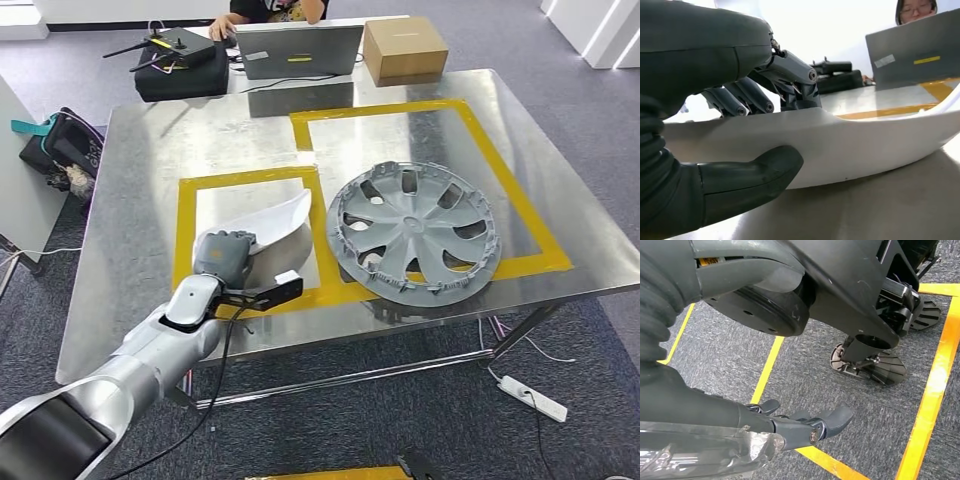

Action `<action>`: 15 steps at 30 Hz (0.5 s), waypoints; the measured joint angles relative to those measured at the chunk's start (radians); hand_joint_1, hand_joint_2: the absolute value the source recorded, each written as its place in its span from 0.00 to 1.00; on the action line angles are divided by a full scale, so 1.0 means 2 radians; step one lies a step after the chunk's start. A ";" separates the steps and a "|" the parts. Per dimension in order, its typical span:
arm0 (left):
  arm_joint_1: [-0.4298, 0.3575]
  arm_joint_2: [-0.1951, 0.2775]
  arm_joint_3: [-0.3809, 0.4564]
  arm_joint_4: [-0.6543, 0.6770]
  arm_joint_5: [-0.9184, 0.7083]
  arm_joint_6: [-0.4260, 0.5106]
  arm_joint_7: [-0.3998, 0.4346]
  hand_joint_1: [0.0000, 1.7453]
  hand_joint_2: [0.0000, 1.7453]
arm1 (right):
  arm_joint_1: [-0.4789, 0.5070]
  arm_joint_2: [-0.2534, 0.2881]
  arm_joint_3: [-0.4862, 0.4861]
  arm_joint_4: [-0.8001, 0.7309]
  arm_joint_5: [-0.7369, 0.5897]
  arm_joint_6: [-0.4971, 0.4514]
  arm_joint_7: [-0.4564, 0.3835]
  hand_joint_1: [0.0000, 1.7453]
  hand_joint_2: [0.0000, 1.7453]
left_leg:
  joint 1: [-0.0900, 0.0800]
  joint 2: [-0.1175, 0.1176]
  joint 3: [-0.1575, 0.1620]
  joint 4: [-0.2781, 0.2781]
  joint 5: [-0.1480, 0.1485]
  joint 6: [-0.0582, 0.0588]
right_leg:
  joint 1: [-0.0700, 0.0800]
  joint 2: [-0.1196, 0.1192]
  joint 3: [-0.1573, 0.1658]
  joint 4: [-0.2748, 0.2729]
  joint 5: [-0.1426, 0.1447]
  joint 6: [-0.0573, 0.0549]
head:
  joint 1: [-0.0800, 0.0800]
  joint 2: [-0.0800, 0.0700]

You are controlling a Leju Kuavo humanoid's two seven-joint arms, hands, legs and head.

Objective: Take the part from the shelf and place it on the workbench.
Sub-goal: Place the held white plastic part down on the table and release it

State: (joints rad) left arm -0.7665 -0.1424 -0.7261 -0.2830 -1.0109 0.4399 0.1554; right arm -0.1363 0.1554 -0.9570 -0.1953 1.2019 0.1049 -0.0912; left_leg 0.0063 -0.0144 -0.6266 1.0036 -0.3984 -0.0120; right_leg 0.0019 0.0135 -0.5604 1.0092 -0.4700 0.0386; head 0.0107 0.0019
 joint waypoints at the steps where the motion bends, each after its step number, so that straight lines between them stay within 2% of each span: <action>1: -0.001 0.002 -0.007 0.001 -0.018 -0.002 0.015 1.00 1.00 | 0.000 0.001 0.000 0.000 0.000 0.000 -0.001 0.00 1.00 | 0.000 0.000 0.000 0.000 0.000 0.000 | 0.000 0.000 0.000 0.000 0.000 0.000 | 0.000 0.000; 3: -0.002 0.009 -0.026 0.003 -0.048 -0.004 0.037 0.50 1.00 | -0.001 0.002 0.000 0.000 0.001 0.000 -0.002 0.00 0.50 | 0.000 0.000 0.000 0.000 0.000 0.000 | 0.000 0.000 0.000 0.000 0.000 0.000 | 0.000 0.000; 5: -0.002 0.014 -0.039 0.006 -0.054 -0.009 0.035 0.00 1.00 | -0.003 0.004 0.001 0.000 0.002 0.000 -0.004 0.00 0.00 | 0.000 0.000 0.000 0.000 0.000 0.000 | 0.000 0.000 0.000 0.000 0.000 0.000 | 0.000 0.000; 10: -0.001 0.019 -0.046 0.010 -0.047 -0.021 0.020 0.00 1.00 | -0.007 0.007 0.004 0.000 0.002 0.002 -0.005 0.00 0.00 | 0.000 0.000 0.000 0.000 0.000 0.000 | 0.000 0.000 0.000 0.000 0.000 0.000 | 0.000 0.000; 15: -0.001 0.020 -0.046 0.011 -0.045 -0.005 0.006 0.00 1.00 | -0.008 0.007 0.005 0.000 0.003 0.004 -0.005 0.00 0.00 | 0.000 0.000 0.000 0.000 0.000 0.000 | 0.000 0.000 0.000 0.000 0.000 0.000 | 0.000 0.000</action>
State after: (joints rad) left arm -0.7677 -0.1018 -0.8190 -0.2613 -1.1009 0.4305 0.1677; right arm -0.1517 0.1700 -0.9468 -0.1949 1.2084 0.1123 -0.1019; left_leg 0.0062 -0.0148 -0.6264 1.0035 -0.3984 -0.0121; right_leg 0.0023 0.0129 -0.5601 1.0093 -0.4701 0.0385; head 0.0105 0.0019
